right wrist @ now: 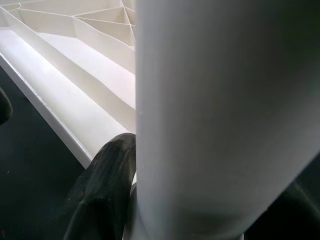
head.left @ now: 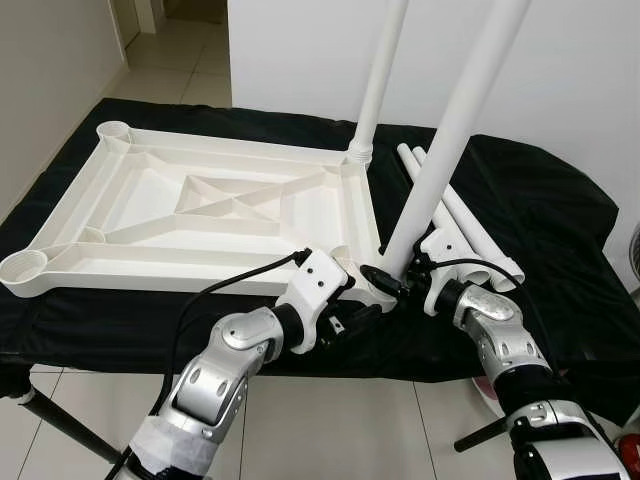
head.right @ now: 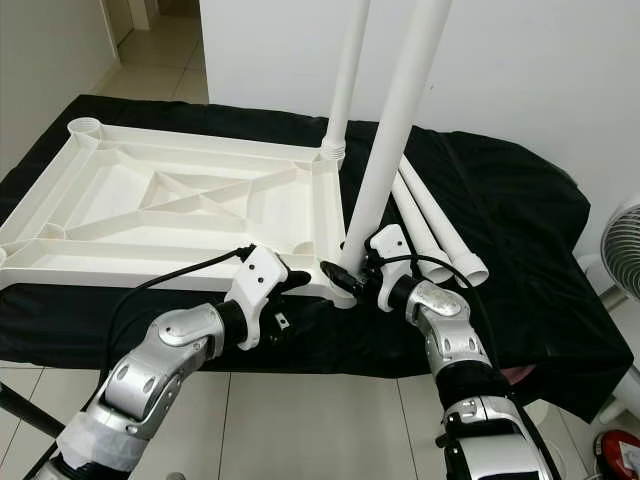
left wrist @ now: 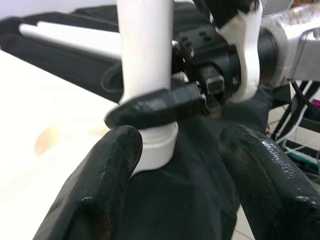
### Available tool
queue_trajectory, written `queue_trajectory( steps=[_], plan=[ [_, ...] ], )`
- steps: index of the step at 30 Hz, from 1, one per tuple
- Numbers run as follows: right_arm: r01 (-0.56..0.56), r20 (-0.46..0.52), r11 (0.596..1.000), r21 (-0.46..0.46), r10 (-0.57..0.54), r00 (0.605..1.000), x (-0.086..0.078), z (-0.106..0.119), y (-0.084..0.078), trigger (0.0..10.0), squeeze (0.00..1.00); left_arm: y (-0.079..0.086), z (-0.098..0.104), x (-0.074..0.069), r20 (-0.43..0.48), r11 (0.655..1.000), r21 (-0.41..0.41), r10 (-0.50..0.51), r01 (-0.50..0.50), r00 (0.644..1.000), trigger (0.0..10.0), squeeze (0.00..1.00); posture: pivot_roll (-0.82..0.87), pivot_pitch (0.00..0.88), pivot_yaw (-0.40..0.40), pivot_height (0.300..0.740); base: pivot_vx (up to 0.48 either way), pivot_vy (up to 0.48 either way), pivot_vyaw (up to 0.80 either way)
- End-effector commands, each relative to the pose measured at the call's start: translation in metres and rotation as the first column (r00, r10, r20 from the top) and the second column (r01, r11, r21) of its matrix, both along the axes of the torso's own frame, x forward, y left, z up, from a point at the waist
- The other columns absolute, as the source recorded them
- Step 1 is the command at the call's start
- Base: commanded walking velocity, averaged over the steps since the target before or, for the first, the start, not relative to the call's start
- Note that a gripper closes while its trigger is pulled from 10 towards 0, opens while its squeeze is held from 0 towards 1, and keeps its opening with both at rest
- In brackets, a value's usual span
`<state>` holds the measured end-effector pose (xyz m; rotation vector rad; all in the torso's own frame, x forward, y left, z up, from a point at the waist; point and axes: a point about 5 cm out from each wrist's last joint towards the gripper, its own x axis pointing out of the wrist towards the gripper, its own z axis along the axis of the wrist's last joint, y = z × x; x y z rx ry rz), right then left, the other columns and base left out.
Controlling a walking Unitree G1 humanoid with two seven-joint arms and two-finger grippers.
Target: Building children table
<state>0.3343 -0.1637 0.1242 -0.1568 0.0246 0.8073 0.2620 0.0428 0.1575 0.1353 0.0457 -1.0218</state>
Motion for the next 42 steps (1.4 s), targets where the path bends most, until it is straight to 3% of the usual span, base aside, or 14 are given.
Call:
queue_trajectory(
  steps=[1,2,3,9,16,18,19,23,24,27,29,31,34,42],
  plan=[
    [0.003,-0.029,1.000,0.007,-0.003,1.000,0.000,-0.005,0.001,0.0,0.00,-0.002,0.001,0.001,-0.001,1.000,-0.003,0.004,-0.004,1.000,10.0,0.00,-0.01,0.000,-0.085,0.740,0.000,0.000,0.00],
    [0.003,-0.029,1.000,0.007,-0.003,1.000,0.000,-0.005,0.001,0.0,0.00,-0.002,0.001,0.001,-0.001,1.000,-0.003,0.004,-0.004,1.000,10.0,0.00,-0.01,0.000,-0.085,0.740,0.000,0.000,0.00],
    [0.007,-0.027,1.000,0.013,-0.006,1.000,0.000,-0.005,0.002,10.0,0.00,-0.003,0.002,0.000,0.000,1.000,-0.003,0.001,-0.001,1.000,10.0,0.00,-0.01,0.000,-0.085,0.740,0.000,0.000,0.00],
    [0.030,-0.027,0.999,0.037,-0.029,0.999,0.000,-0.007,0.005,10.0,0.00,-0.004,0.002,0.000,0.003,1.000,-0.002,-0.005,0.005,1.000,10.0,0.00,-0.01,0.000,-0.088,0.740,0.000,0.000,0.00],
    [0.207,-0.023,0.977,0.050,-0.206,0.978,-0.004,-0.013,0.016,10.0,0.00,-0.004,0.004,0.003,0.014,1.000,-0.008,0.003,-0.003,1.000,10.0,0.00,-0.01,0.000,-0.097,0.740,0.000,0.000,0.00],
    [0.207,-0.023,0.977,0.050,-0.206,0.978,-0.004,-0.013,0.016,10.0,0.00,-0.004,0.004,0.003,0.014,1.000,-0.008,0.003,-0.003,1.000,10.0,0.00,-0.01,0.000,-0.097,0.740,0.000,0.000,0.00],
    [0.336,-0.039,0.939,0.065,-0.334,0.942,-0.009,-0.017,0.022,10.0,0.00,-0.005,0.004,0.004,0.015,1.000,-0.011,0.006,-0.006,1.000,10.0,0.00,-0.02,0.000,-0.100,0.740,0.000,0.000,0.00],
    [0.381,-0.048,0.922,0.069,-0.378,0.924,-0.011,-0.018,0.023,10.0,0.00,-0.005,0.004,0.004,0.014,1.000,-0.012,0.006,-0.005,1.000,10.0,0.00,-0.02,0.000,-0.100,0.740,0.000,0.000,0.00],
    [0.510,-0.068,0.856,0.091,-0.505,0.860,-0.015,-0.019,0.022,10.0,0.00,-0.006,0.004,0.003,0.011,1.000,-0.016,0.005,-0.005,1.000,10.0,0.00,-0.02,0.000,-0.104,0.740,0.000,0.000,0.00],
    [0.510,-0.068,0.856,0.091,-0.505,0.860,-0.015,-0.019,0.022,10.0,0.00,-0.006,0.004,0.003,0.011,1.000,-0.016,0.005,-0.005,1.000,10.0,0.00,-0.02,0.000,-0.104,0.740,0.000,0.000,0.00],
    [0.632,-0.095,0.766,0.118,-0.624,0.775,-0.022,-0.021,0.024,10.0,0.00,-0.006,0.003,0.002,0.005,1.000,-0.021,0.005,-0.005,1.000,10.0,0.00,-0.02,0.000,-0.109,0.740,0.000,0.000,0.00],
    [0.632,-0.095,0.766,0.118,-0.624,0.775,-0.022,-0.021,0.024,10.0,0.00,-0.006,0.003,0.002,0.005,1.000,-0.021,0.005,-0.005,1.000,10.0,0.00,-0.02,0.000,-0.109,0.740,0.000,0.000,0.00],
    [0.713,-0.087,0.688,0.135,-0.709,0.700,-0.031,-0.019,0.033,10.0,0.00,-0.004,0.000,-0.001,-0.003,1.000,-0.014,0.009,-0.009,1.000,10.0,0.00,-0.01,0.000,-0.123,0.740,0.000,0.000,0.00],
    [0.699,-0.097,0.699,0.147,-0.694,0.714,-0.036,-0.016,0.041,10.0,0.00,-0.003,-0.001,-0.002,-0.010,0.999,-0.023,0.030,-0.031,0.999,10.0,0.00,0.00,0.000,-0.134,0.740,0.000,0.000,0.00]
  ],
)
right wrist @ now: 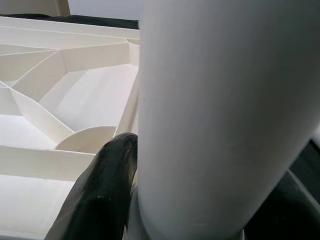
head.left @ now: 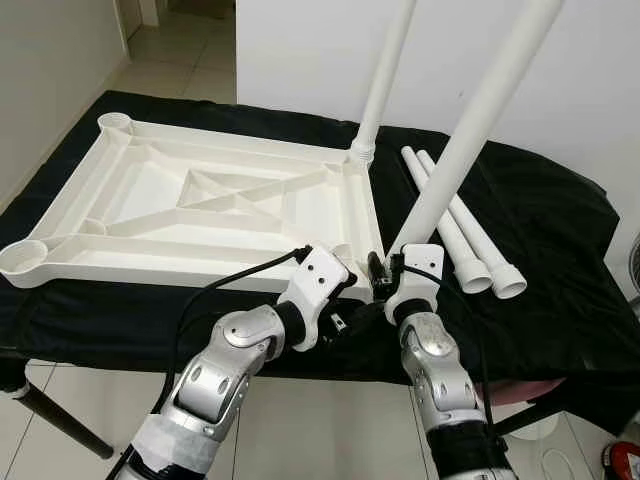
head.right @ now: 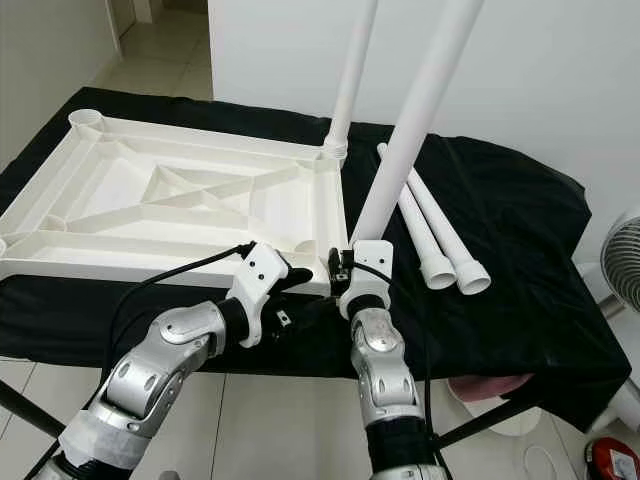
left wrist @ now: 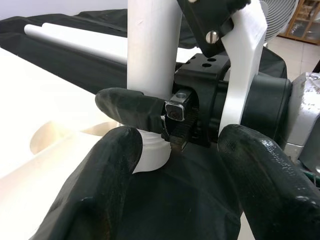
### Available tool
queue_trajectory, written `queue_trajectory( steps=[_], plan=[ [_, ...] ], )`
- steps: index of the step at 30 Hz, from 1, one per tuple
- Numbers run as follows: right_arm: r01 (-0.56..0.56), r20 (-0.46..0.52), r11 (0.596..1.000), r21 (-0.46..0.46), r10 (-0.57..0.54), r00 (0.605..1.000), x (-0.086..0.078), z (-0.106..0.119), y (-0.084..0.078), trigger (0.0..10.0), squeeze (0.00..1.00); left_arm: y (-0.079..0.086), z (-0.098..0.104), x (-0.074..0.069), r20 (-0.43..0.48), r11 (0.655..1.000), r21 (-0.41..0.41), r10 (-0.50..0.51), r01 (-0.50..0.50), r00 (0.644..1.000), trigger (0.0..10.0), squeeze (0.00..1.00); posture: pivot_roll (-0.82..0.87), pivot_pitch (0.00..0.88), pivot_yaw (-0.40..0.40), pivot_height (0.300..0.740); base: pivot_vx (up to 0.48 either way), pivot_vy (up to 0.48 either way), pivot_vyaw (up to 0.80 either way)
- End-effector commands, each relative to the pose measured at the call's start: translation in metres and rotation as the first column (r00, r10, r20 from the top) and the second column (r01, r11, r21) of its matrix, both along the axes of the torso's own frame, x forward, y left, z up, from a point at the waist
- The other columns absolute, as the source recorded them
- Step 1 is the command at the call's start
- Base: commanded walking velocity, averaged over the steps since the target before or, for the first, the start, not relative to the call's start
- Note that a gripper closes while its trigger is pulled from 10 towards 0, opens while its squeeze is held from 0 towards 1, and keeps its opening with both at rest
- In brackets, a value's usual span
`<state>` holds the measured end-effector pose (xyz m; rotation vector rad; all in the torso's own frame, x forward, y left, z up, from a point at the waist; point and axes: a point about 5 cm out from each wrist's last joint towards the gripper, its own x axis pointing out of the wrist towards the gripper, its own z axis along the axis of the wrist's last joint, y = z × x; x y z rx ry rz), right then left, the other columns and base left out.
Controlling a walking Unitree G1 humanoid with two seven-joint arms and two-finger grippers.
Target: Building children table
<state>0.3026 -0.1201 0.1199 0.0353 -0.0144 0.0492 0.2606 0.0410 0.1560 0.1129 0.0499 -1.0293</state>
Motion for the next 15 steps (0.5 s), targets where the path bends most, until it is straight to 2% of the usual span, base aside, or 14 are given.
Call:
queue_trajectory(
  steps=[1,3,4,10,15],
  plan=[
    [0.011,-0.049,1.000,0.005,-0.010,0.999,-0.004,-0.010,-0.003,10.0,0.00,-0.002,0.000,-0.001,0.002,0.999,-0.007,0.039,-0.039,0.999,10.0,0.00,0.00,0.000,-0.135,0.740,0.000,0.000,0.00],
    [0.016,-0.045,1.000,0.004,-0.016,0.999,-0.005,-0.008,-0.004,10.0,0.00,-0.002,0.000,-0.002,0.000,0.999,-0.008,0.040,-0.040,0.999,10.0,0.00,0.00,0.000,-0.135,0.740,0.000,0.000,0.00],
    [0.012,-0.035,1.000,0.008,-0.011,0.999,-0.004,-0.007,-0.005,10.0,1.00,-0.002,0.000,-0.002,0.000,0.999,-0.009,0.040,-0.040,0.999,10.0,0.00,0.00,0.000,-0.132,0.740,0.000,0.000,0.00],
    [-0.081,-0.017,0.997,0.019,0.081,0.997,0.002,-0.004,-0.013,10.0,1.00,0.000,0.003,-0.002,0.003,0.999,-0.008,0.037,-0.037,0.999,10.0,0.00,0.00,0.000,-0.111,0.740,0.000,0.000,0.00],
    [-0.196,-0.015,0.980,-0.022,0.196,0.981,0.007,-0.004,-0.024,10.0,1.00,0.003,0.003,-0.001,0.005,1.000,0.007,0.030,-0.030,1.000,10.0,0.00,0.00,0.000,-0.098,0.740,0.000,0.000,0.00]
  ],
)
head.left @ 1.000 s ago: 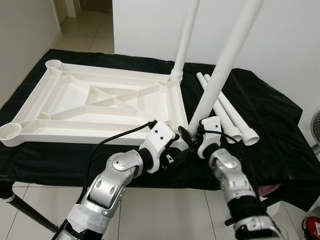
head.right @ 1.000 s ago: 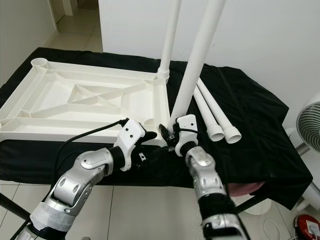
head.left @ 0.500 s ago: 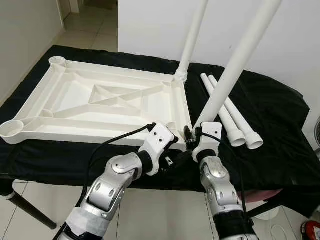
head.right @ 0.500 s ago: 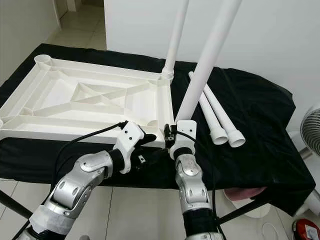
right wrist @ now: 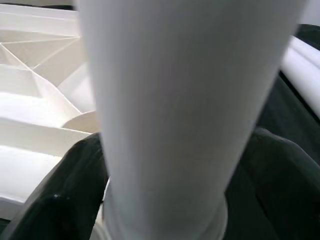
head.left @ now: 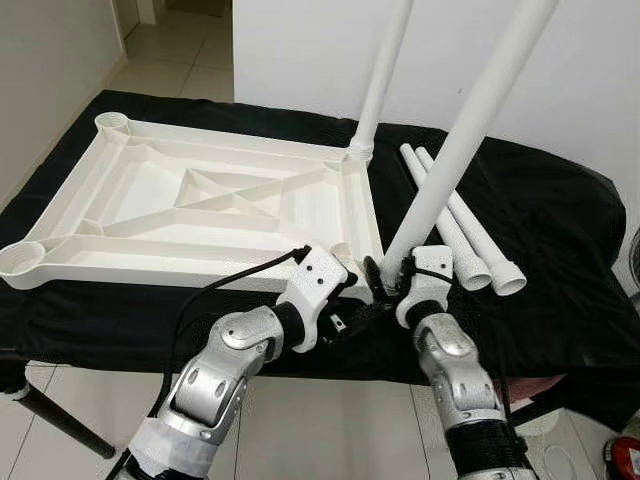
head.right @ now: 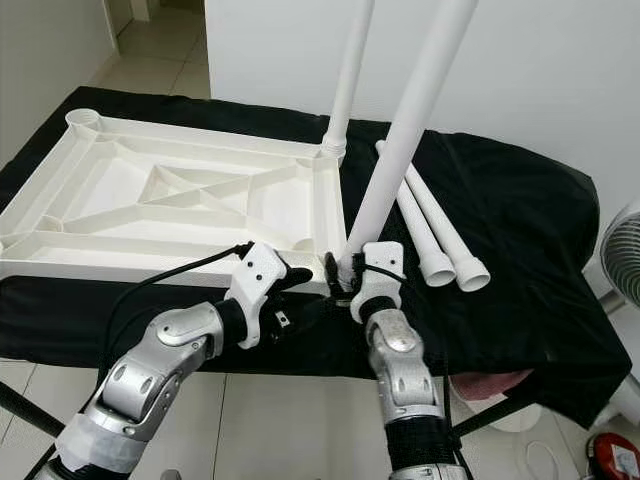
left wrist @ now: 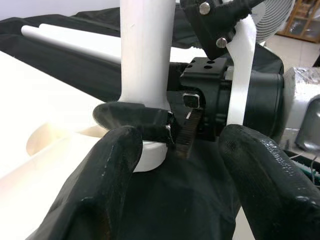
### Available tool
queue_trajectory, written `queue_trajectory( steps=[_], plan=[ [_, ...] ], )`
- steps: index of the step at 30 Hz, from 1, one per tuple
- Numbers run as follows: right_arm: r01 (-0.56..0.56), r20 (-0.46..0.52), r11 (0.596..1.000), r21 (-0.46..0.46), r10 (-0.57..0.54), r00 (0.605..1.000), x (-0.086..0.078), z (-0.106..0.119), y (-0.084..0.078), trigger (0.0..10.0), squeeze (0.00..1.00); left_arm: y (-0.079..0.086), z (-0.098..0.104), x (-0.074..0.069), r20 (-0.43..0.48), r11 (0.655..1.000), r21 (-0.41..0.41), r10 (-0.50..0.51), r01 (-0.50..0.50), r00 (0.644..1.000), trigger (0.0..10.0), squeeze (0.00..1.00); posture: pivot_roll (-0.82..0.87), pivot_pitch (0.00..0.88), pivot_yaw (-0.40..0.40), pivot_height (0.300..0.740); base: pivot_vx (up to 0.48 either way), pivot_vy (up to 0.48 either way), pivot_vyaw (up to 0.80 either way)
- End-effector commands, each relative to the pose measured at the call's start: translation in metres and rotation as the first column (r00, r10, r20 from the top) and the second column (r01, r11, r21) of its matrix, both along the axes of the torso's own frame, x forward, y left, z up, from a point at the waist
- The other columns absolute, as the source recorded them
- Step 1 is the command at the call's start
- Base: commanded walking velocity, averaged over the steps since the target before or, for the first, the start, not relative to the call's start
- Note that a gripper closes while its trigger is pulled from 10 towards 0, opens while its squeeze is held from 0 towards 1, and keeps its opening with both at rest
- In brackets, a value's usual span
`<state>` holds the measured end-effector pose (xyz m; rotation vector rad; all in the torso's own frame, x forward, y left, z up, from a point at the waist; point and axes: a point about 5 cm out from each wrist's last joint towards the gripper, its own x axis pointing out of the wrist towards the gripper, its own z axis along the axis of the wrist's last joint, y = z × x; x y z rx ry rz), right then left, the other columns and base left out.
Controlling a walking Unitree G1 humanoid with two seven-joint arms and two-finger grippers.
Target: Building children table
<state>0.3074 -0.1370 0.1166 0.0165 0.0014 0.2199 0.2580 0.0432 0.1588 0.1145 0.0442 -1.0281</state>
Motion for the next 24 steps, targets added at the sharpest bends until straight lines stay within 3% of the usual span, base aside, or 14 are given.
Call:
queue_trajectory(
  steps=[1,3,4,12,14,16,21,24],
  plan=[
    [-0.026,0.000,1.000,-0.003,0.026,1.000,0.003,0.000,-0.007,10.0,1.00,0.000,0.000,0.002,0.000,1.000,0.008,0.029,-0.029,1.000,10.0,0.00,0.00,0.000,-0.098,0.740,0.000,0.000,0.00],
    [-0.074,0.001,0.997,-0.037,0.074,0.997,0.006,0.000,-0.013,10.0,1.00,0.001,0.000,0.002,0.002,1.000,0.012,0.027,-0.027,1.000,10.0,0.00,0.01,0.000,-0.101,0.740,0.000,0.000,0.00],
    [-0.184,-0.030,0.980,-0.081,0.182,0.983,0.014,-0.002,-0.019,10.0,0.00,0.003,0.000,0.005,0.006,0.999,0.019,0.028,-0.028,1.000,10.0,0.00,0.01,0.000,-0.104,0.740,0.000,0.000,0.00],
    [-0.354,-0.043,0.931,-0.093,0.351,0.935,0.022,0.002,-0.014,10.0,0.00,0.000,0.003,0.008,0.009,0.999,0.006,0.033,-0.034,0.999,10.0,0.00,0.01,0.000,-0.102,0.740,0.000,0.000,0.00],
    [-0.458,-0.030,0.883,-0.098,0.457,0.889,0.028,0.006,-0.007,10.0,0.00,-0.002,0.003,0.006,0.014,1.000,0.010,0.021,-0.022,1.000,10.0,0.00,0.01,0.000,-0.101,0.740,0.000,0.000,0.00],
    [-0.458,-0.030,0.883,-0.098,0.457,0.889,0.028,0.006,-0.007,10.0,0.00,-0.002,0.003,0.006,0.014,1.000,0.010,0.021,-0.022,1.000,10.0,0.00,0.01,0.000,-0.101,0.740,0.000,0.000,0.00],
    [-0.545,-0.041,0.828,-0.135,0.544,0.838,0.033,0.008,0.002,10.0,0.00,-0.001,0.004,0.008,0.020,1.000,0.012,0.023,-0.023,1.000,10.0,0.00,0.01,0.000,-0.103,0.740,0.000,0.000,0.00],
    [-0.560,-0.041,0.816,-0.141,0.560,0.827,0.034,0.008,0.003,10.0,0.00,-0.002,0.005,0.009,0.021,1.000,0.011,0.024,-0.024,0.999,10.0,0.00,0.01,0.000,-0.103,0.740,0.000,0.000,0.00]
  ],
)
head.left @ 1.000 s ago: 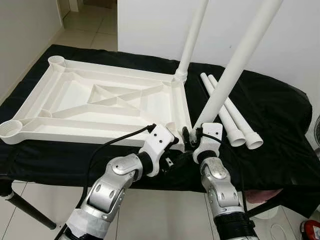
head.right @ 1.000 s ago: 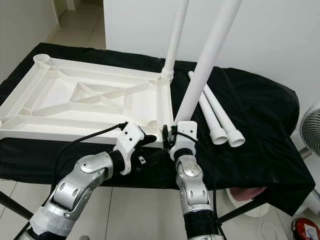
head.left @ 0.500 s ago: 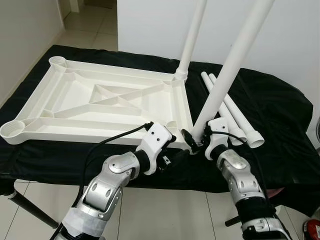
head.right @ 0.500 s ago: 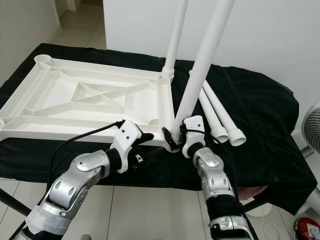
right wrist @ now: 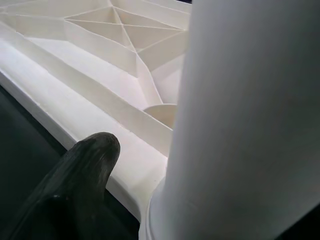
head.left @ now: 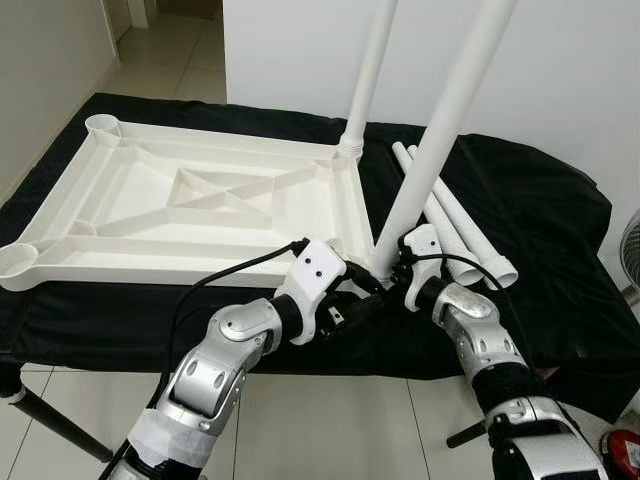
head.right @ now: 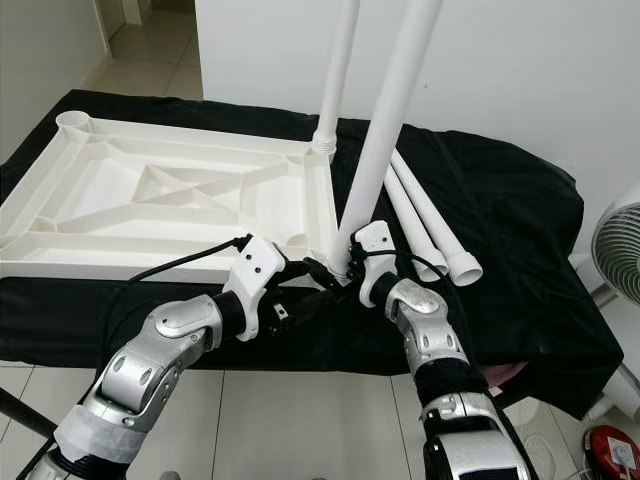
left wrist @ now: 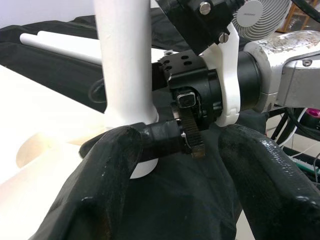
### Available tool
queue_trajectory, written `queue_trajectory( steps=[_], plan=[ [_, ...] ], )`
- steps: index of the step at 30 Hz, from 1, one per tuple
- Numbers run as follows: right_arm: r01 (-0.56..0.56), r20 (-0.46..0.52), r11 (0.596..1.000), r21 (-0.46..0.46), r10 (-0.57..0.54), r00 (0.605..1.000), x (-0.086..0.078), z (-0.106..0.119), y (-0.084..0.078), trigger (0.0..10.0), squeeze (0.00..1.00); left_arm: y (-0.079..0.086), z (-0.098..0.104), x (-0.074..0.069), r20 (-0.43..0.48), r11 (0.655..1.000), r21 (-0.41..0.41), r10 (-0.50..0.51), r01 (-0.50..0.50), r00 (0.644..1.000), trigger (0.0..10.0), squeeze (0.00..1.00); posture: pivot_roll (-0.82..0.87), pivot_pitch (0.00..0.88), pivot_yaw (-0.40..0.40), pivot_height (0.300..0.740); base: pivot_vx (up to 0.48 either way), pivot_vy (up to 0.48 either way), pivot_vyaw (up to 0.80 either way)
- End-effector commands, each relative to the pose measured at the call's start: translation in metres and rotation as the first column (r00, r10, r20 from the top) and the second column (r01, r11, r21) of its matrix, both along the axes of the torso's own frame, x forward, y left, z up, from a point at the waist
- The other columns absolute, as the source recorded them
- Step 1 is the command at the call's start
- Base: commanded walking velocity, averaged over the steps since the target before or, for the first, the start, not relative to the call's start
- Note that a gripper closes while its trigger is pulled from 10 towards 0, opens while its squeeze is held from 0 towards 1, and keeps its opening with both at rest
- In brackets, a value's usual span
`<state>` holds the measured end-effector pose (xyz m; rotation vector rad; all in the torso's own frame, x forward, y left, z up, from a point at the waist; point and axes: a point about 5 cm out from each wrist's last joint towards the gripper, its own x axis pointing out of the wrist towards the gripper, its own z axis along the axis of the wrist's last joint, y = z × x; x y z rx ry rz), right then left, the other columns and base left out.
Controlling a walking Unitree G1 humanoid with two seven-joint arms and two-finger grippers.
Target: Building children table
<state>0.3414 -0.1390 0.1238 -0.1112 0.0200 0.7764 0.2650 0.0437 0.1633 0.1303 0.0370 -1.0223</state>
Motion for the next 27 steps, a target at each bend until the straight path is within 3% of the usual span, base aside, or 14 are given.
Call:
queue_trajectory(
  steps=[1,2,3,4,5,6,14,17,18,27],
  plan=[
    [-0.053,0.005,0.998,-0.028,0.053,0.999,0.002,0.001,0.005,9.6,0.00,-0.003,0.001,0.002,0.009,1.000,0.000,0.018,-0.018,1.000,10.0,0.00,0.01,0.000,-0.104,0.740,0.000,0.000,0.00],
    [-0.064,0.005,0.997,-0.037,0.064,0.998,0.004,0.001,0.005,4.7,0.00,-0.003,0.001,0.002,0.009,1.000,-0.001,0.017,-0.017,1.000,10.0,0.00,0.01,0.000,-0.107,0.740,0.000,0.000,0.00],
    [-0.064,0.005,0.997,-0.037,0.064,0.998,0.004,0.001,0.005,4.7,0.00,-0.003,0.001,0.002,0.009,1.000,-0.001,0.017,-0.017,1.000,10.0,0.00,0.01,0.000,-0.107,0.740,0.000,0.000,0.00],
    [-0.071,0.004,0.996,-0.045,0.071,0.997,0.005,0.001,0.004,2.1,0.00,-0.003,0.001,0.002,0.009,1.000,-0.002,0.018,-0.018,1.000,10.0,0.00,0.01,0.000,-0.111,0.740,0.000,0.000,0.00],
    [-0.071,0.004,0.996,-0.045,0.071,0.997,0.005,0.001,0.004,2.1,0.00,-0.003,0.001,0.002,0.009,1.000,-0.002,0.018,-0.018,1.000,10.0,0.00,0.01,0.000,-0.111,0.740,0.000,0.000,0.00],
    [-0.073,-0.001,0.996,-0.050,0.073,0.997,0.005,0.001,0.002,0.0,0.00,-0.003,0.000,0.002,0.008,1.000,-0.003,0.019,-0.019,1.000,10.0,0.00,0.01,0.000,-0.113,0.740,0.000,0.000,0.00],
    [-0.063,-0.051,0.998,-0.014,0.062,0.997,-0.001,-0.012,-0.003,0.0,0.00,-0.005,0.000,0.002,0.010,1.000,-0.011,0.030,-0.029,1.000,10.0,0.00,0.02,0.000,-0.127,0.740,0.000,0.000,0.00],
    [-0.020,-0.077,0.999,-0.030,0.018,0.997,-0.001,-0.018,-0.004,0.0,0.00,-0.005,0.000,0.003,0.014,0.999,-0.011,0.030,-0.030,0.999,10.0,0.00,0.02,0.000,-0.129,0.740,0.000,0.000,0.00],
    [0.051,-0.104,0.998,-0.040,-0.055,0.993,0.000,-0.024,-0.006,0.0,0.00,-0.004,0.001,0.004,0.019,0.999,-0.011,0.032,-0.032,0.999,10.0,0.00,0.03,0.000,-0.132,0.740,0.000,0.000,0.00],
    [0.155,-0.124,0.988,-0.002,-0.154,0.980,-0.001,-0.029,-0.002,0.0,0.00,-0.002,0.001,0.005,0.025,0.999,-0.008,0.036,-0.036,0.999,10.0,0.00,0.03,0.000,-0.129,0.740,0.000,0.000,0.00]
  ],
)
